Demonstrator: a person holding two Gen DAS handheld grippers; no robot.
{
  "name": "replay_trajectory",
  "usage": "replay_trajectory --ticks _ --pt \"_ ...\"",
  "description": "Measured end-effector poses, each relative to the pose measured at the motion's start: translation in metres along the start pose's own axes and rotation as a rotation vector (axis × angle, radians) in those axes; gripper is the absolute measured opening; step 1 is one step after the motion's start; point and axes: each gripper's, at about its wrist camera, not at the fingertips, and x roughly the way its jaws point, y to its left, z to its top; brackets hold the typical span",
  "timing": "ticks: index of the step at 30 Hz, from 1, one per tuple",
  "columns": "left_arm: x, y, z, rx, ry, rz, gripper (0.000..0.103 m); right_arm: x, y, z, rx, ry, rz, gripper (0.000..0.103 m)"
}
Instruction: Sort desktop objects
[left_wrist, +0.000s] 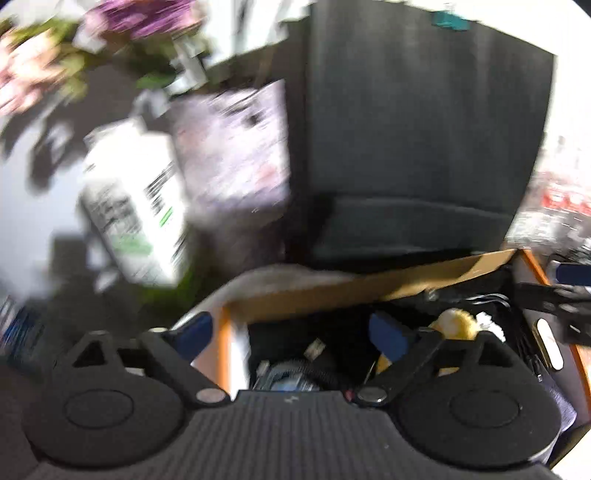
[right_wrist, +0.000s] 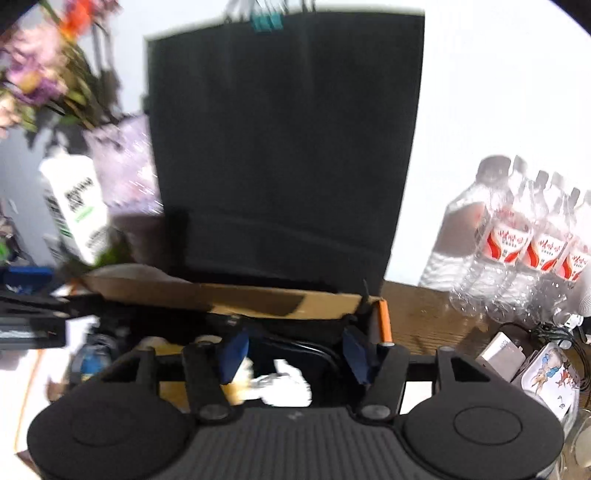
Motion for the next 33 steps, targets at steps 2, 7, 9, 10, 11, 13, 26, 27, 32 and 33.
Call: replay_trajectory --ticks 2,7,9,10,11,13,26,27,32,33 --pt "-0.008 0.004 -0.003 -0.058 0.088 0.008 0.096 -0.02 0.005 -0.001 0.006 -0.016 0.013 0.064" --pt "-0.057 0.006 -0.019 -0.062 0.123 -0.03 0.096 -0.066 0.014 -0.011 0.003 -0.012 0.051 0.065" --pt "-0.08 0.003 -0.026 -0.047 0.116 -0.048 0.096 -0.084 0.016 -0.014 -0.002 -0.015 0.061 0.065" --pt "-0.092 0.001 -0.03 -0.045 0.108 -0.05 0.096 -0.092 0.013 -0.015 0.003 -0.022 0.062 0.065" --pt "-0.104 0.0 -0.034 -0.046 0.098 -0.054 0.096 -0.102 0.014 -0.018 0.007 -0.03 0.066 0.066" --pt "-0.129 -0.003 -0.048 -0.041 0.068 -0.068 0.096 -0.12 0.014 -0.025 0.012 -0.048 0.075 0.066" --pt "-0.286 0.001 -0.209 0.058 -0.144 -0.121 0.099 -0.277 0.035 -0.166 -0.078 -0.222 0.264 0.087" --pt "-0.296 0.004 -0.224 0.055 -0.166 -0.132 0.1 -0.29 0.036 -0.182 -0.096 -0.236 0.271 0.089" --pt "-0.314 0.005 -0.293 0.128 -0.283 -0.117 0.103 -0.332 0.034 -0.254 -0.102 -0.308 0.258 0.091" --pt "-0.316 0.003 -0.308 0.133 -0.307 -0.099 0.103 -0.336 0.033 -0.266 -0.092 -0.317 0.24 0.091"
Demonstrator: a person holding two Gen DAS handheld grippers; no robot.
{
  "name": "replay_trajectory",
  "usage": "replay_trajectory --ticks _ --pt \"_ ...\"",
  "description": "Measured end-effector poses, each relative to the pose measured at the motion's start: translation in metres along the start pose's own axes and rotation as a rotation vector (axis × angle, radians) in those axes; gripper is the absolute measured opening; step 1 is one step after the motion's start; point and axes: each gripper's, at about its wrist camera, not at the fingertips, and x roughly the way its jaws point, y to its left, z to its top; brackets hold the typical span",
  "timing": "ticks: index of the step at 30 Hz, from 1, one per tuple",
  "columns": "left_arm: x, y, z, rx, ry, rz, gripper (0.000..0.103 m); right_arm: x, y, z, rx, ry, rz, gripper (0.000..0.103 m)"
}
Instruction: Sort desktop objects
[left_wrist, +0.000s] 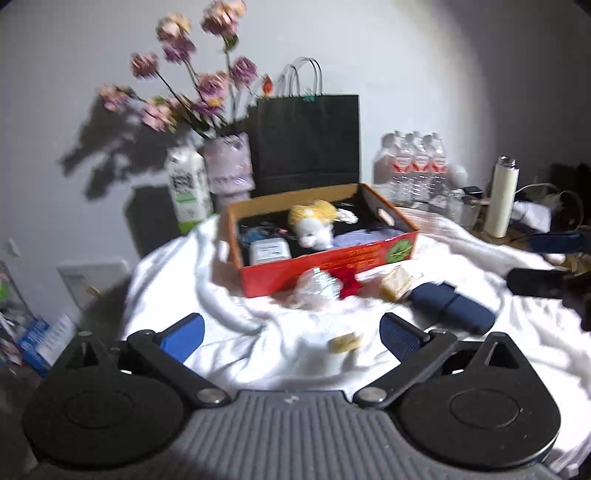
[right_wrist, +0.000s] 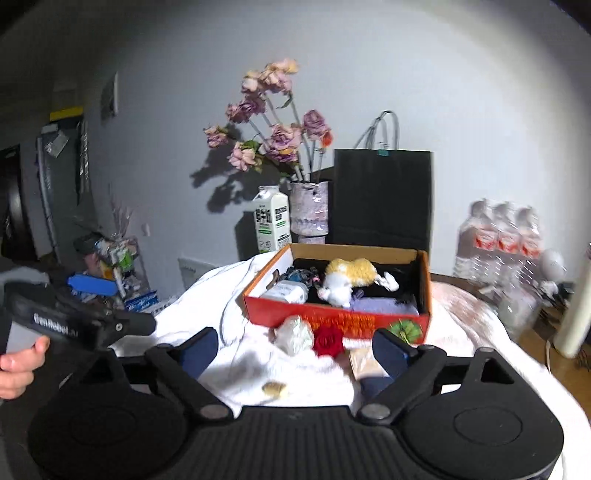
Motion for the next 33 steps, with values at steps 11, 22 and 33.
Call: replay_trajectory --ticks 11,22,33 --pt "0.003 -0.011 -0.088 -0.132 0.046 -0.03 0.103 0.011 0.027 -0.117 -0.068 -0.044 -0.247 0.095" --pt "0.079 -0.026 -0.066 -0.156 0.047 -0.117 0.094 0.038 -0.012 -0.114 0.09 0.013 -0.272 0.095" --pt "0.202 -0.036 -0.046 -0.219 0.227 -0.181 0.051 0.117 -0.078 -0.093 0.107 0.142 -0.288 0.093"
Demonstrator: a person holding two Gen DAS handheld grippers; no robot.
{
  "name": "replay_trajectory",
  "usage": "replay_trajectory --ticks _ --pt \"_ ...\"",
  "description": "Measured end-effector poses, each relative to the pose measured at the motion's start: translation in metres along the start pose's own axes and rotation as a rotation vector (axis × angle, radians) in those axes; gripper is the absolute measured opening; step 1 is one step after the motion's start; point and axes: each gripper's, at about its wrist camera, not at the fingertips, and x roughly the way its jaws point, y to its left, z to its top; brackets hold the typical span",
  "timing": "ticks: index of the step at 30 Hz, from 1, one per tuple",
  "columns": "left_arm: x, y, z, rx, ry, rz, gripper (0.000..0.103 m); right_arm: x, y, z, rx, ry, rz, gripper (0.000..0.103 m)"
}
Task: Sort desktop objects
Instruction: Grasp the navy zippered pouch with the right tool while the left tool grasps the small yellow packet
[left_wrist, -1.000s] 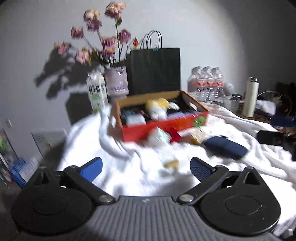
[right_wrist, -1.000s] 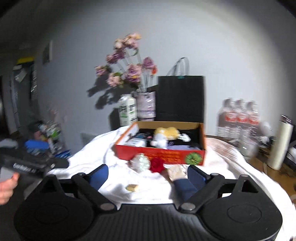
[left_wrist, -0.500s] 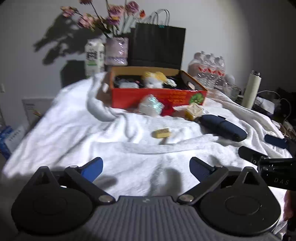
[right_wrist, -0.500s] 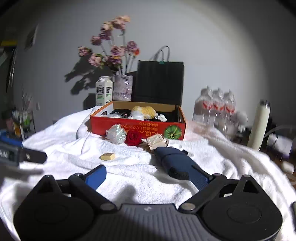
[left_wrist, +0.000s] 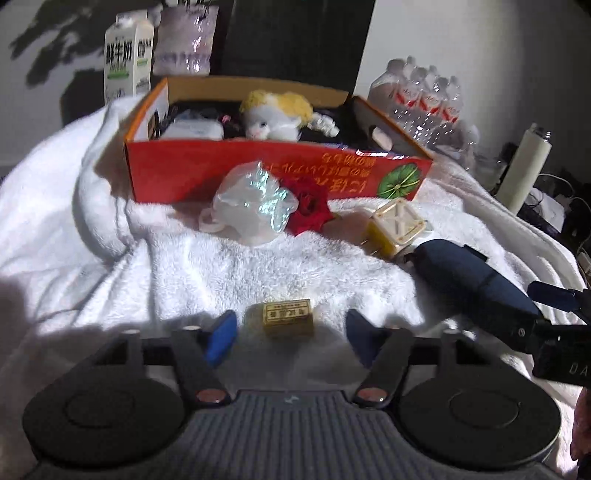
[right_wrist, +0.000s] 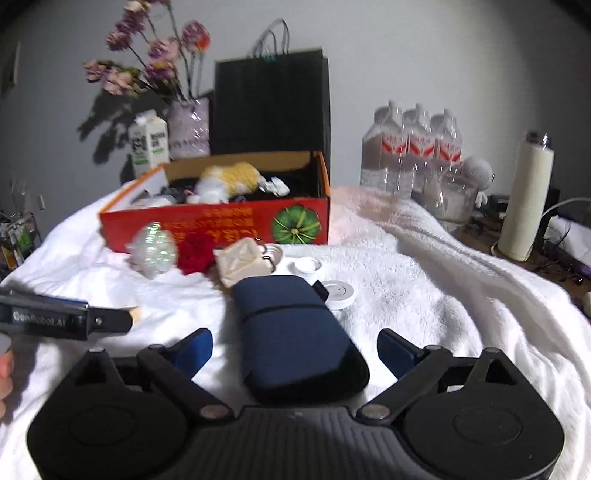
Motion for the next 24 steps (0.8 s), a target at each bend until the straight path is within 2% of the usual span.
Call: replay_trajectory --ticks 3,5,10,11,13,17,24 --pt "0.004 0.002 -0.001 -0.008 -0.01 -0.012 0.041 0.022 -0.006 0.007 0.048 0.046 0.062 0.086" --pt "0.003 0.003 -0.002 -0.017 -0.022 -0.017 0.032 0.031 -0.006 0.008 0.068 0.04 0.061 0.079" --pt "-0.003 0.001 -0.004 -0.027 -0.033 -0.003 0.031 0.047 -0.004 0.005 0.072 0.036 0.076 0.071" --pt "-0.007 -0.001 -0.005 -0.021 -0.038 0.007 0.031 0.046 0.0 0.005 0.05 0.036 0.065 0.065" --pt "-0.019 -0.003 -0.007 -0.006 -0.066 0.015 0.031 0.04 0.006 0.006 0.019 0.03 0.05 0.061" --pt "-0.055 -0.006 -0.012 0.008 -0.13 0.028 0.031 0.017 0.012 0.003 0.023 0.01 0.042 0.06" --pt "-0.096 -0.006 -0.033 0.005 -0.166 0.067 0.031 -0.049 0.036 -0.01 0.048 -0.088 0.093 0.06"
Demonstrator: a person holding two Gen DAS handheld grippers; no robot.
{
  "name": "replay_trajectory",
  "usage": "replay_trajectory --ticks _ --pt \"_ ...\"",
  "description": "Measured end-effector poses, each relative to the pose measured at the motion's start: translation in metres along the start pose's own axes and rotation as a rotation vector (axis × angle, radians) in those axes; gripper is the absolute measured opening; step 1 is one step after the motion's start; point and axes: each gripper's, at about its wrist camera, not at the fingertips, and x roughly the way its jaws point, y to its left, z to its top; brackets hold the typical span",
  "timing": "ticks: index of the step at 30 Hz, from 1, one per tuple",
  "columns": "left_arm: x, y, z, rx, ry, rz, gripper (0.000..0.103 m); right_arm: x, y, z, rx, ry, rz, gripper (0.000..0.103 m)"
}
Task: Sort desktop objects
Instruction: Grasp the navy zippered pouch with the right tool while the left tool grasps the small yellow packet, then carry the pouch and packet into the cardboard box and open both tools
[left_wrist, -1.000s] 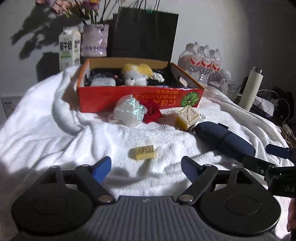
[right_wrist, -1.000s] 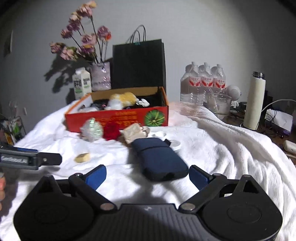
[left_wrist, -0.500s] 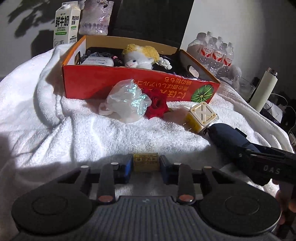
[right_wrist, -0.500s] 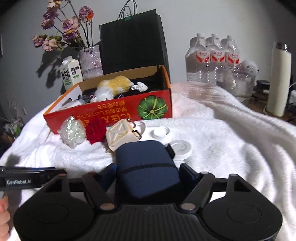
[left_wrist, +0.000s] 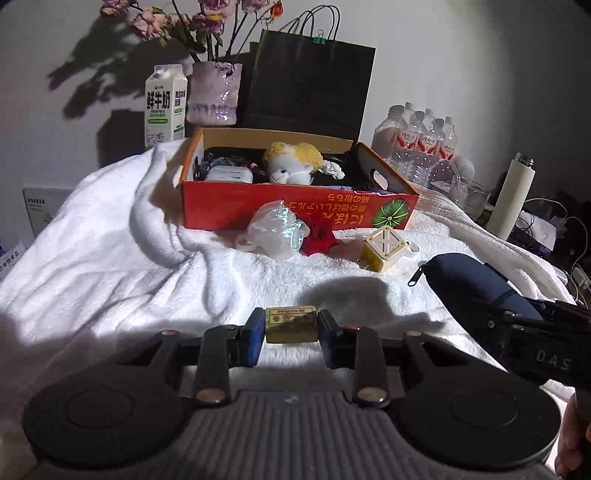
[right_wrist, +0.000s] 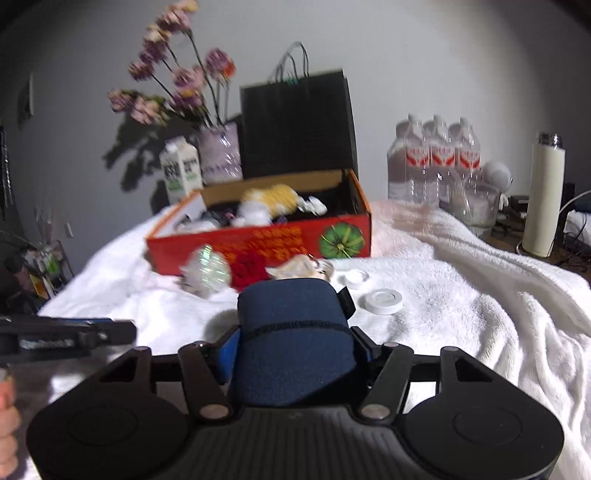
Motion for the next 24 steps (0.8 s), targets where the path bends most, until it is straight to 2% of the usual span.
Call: replay_trajectory --ticks 12,17,24 --pt "-0.045 0.003 -0.027 -0.012 -0.017 0.014 0.032 -0.05 0.027 -0.017 -0.037 -0.027 -0.002 0.06" --pt "-0.046 0.011 -0.03 -0.027 -0.018 -0.01 0.032 -0.055 0.032 -0.018 -0.045 -0.034 -0.018 0.06" --pt "-0.04 0.021 -0.019 -0.038 -0.027 0.018 0.032 -0.053 0.034 -0.015 -0.002 -0.056 0.007 0.06"
